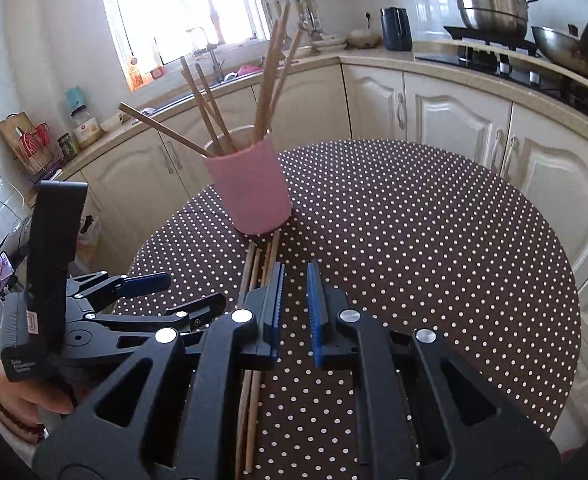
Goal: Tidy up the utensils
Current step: 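Withdraw both tools from the cup back over the chopstick pile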
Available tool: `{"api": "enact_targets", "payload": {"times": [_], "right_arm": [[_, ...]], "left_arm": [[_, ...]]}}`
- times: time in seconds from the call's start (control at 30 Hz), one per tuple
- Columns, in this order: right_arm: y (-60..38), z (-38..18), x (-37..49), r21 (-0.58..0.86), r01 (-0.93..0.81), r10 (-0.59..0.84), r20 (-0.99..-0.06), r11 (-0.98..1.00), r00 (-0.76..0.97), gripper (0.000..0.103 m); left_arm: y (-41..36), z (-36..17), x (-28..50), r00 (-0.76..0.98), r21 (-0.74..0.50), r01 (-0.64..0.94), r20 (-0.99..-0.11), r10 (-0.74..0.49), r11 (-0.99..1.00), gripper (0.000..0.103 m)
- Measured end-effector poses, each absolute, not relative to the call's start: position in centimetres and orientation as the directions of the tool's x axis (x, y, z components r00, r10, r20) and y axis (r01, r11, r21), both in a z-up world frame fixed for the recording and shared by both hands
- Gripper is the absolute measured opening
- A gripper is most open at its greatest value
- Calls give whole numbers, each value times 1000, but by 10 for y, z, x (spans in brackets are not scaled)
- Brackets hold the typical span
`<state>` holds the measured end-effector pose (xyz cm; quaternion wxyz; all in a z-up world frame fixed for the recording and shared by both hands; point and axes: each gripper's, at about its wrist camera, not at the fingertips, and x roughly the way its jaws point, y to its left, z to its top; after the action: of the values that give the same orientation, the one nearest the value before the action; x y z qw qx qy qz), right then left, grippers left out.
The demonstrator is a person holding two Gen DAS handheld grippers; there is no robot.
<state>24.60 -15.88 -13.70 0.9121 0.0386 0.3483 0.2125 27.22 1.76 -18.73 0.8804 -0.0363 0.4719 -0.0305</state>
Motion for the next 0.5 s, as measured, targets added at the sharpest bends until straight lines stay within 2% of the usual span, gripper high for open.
{"api": "enact_targets", "payload": {"times": [0.33, 0.5], "right_arm": [[-159, -156, 257, 235, -359, 420, -657, 903, 626, 13], [-162, -160, 261, 242, -356, 421, -661, 903, 621, 23]], "left_arm": [[2, -206, 287, 518, -23, 13, -855, -26, 1000, 74], [-2, -214, 290, 518, -3, 7, -855, -6, 1000, 74]]}}
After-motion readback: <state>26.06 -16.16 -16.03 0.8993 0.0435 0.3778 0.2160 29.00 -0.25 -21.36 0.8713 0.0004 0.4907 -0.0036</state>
